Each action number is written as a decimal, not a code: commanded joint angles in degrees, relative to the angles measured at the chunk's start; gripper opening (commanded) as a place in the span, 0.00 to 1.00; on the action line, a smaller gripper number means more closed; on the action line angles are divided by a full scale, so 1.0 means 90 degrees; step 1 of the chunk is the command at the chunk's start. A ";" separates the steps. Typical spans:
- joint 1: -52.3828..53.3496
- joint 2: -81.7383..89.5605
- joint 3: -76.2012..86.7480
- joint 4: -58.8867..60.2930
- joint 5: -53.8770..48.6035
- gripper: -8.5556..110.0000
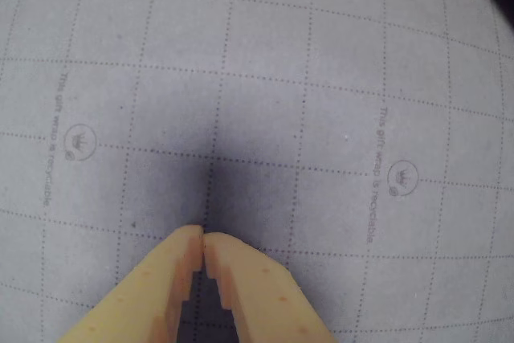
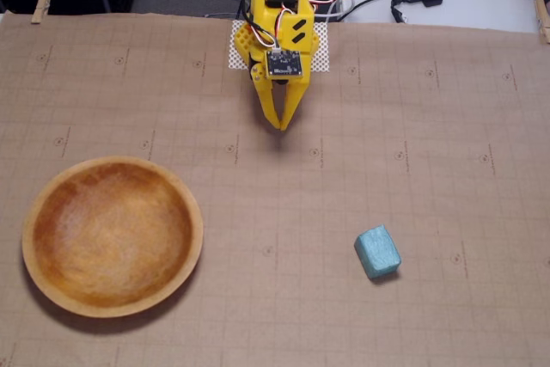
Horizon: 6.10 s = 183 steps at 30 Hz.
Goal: Grasp a blue block and put it in the bowl.
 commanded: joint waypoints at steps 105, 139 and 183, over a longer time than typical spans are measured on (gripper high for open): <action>-0.1543 -0.7998 -0.6592 -0.6357 0.0234 0.04; -0.1563 -0.9453 -0.5645 -0.6807 -0.0840 0.48; -0.2549 -1.0957 -0.5723 -0.8096 -0.0029 0.59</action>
